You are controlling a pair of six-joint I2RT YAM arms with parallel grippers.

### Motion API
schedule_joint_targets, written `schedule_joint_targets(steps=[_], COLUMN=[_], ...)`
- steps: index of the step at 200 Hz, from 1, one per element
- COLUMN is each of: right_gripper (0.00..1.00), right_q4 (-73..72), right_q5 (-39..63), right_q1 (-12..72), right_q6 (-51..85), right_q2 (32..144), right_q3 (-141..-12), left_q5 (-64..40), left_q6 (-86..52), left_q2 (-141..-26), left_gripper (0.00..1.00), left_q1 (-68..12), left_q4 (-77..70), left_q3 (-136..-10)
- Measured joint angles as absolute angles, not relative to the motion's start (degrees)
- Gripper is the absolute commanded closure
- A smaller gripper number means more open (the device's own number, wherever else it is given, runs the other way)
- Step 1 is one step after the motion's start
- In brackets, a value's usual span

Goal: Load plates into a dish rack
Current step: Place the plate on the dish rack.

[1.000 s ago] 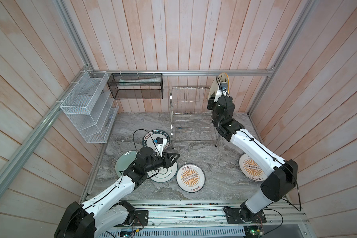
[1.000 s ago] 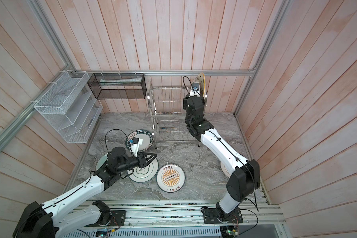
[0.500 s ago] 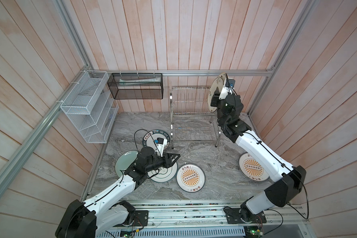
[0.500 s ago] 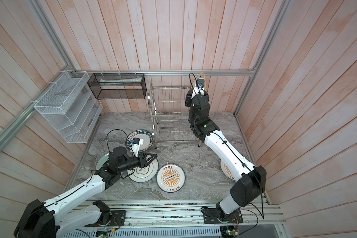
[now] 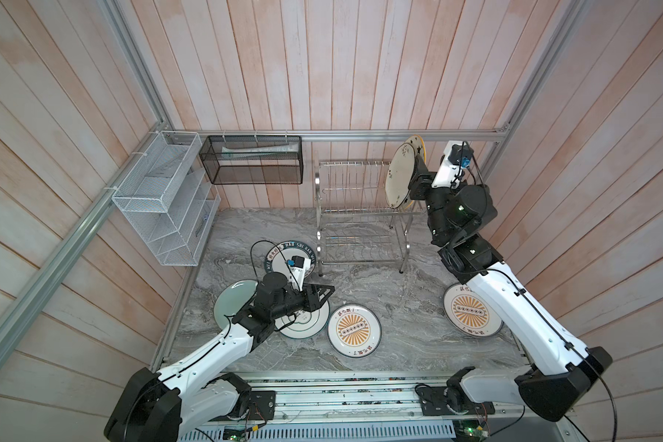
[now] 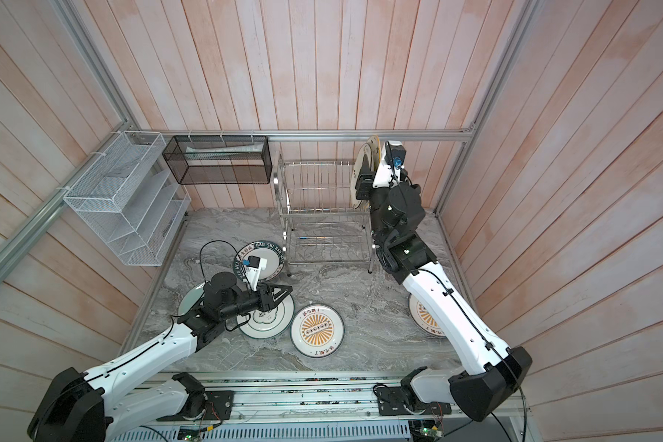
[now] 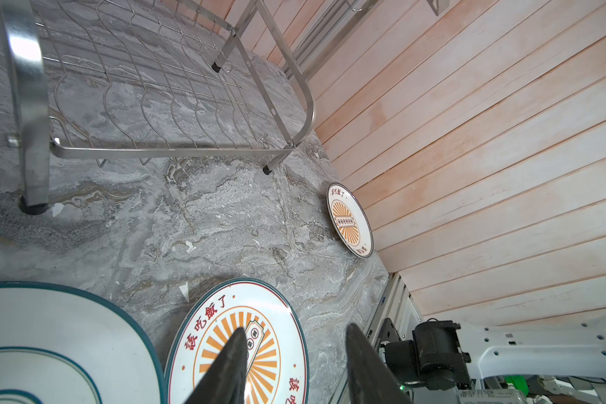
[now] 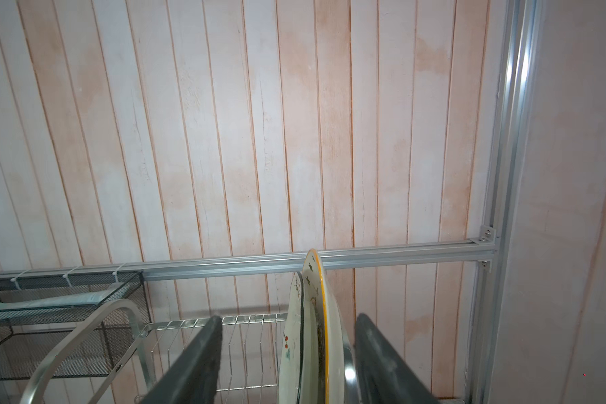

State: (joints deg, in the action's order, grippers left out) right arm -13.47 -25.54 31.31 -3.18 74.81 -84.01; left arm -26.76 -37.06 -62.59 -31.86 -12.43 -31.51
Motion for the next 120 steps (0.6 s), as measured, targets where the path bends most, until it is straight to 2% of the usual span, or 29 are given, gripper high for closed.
schedule_joint_targets(steps=[52,120], right_gripper=[0.36,0.36], right_q4=[-13.72,-13.50], right_q5=[-13.78,-9.32], right_q1=[28.99,27.86], right_q6=[-3.22,3.14], right_q2=[66.67,59.20], right_q3=[-73.49,-56.10], left_q5=[-25.41,-24.71], left_q6=[-37.08,-37.06], left_q2=[-62.57,-62.57], left_gripper=[0.53,0.53], left_q1=[-31.86,-31.86], left_q4=[-12.45,-12.91], left_q3=[-31.51,-31.51])
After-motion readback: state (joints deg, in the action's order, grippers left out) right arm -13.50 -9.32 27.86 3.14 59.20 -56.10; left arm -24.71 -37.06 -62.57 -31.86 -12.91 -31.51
